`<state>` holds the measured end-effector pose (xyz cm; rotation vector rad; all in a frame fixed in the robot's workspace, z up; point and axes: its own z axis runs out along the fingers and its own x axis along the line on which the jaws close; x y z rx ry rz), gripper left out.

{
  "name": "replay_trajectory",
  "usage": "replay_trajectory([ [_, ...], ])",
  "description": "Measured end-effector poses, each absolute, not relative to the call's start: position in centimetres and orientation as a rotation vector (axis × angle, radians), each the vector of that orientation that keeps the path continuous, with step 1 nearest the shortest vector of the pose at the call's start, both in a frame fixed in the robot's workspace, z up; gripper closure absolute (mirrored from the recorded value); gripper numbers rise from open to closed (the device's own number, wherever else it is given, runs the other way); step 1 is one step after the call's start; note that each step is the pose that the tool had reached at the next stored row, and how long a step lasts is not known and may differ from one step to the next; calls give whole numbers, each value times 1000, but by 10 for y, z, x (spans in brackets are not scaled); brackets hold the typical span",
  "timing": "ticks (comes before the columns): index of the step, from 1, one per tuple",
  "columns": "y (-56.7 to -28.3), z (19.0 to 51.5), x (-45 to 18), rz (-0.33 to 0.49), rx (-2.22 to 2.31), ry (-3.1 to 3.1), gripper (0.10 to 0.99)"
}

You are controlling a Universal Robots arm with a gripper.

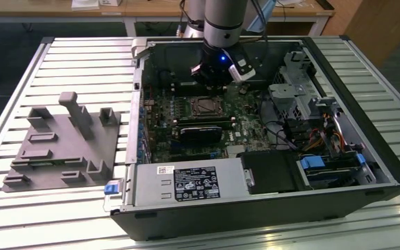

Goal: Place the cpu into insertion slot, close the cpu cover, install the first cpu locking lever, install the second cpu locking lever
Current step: 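Install the second cpu locking lever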

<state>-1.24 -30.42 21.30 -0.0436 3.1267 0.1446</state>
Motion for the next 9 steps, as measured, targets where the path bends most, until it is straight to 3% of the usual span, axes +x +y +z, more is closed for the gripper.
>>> replay_trajectory([
  [9, -304, 247, -12, 144, -44, 3127, 980],
])
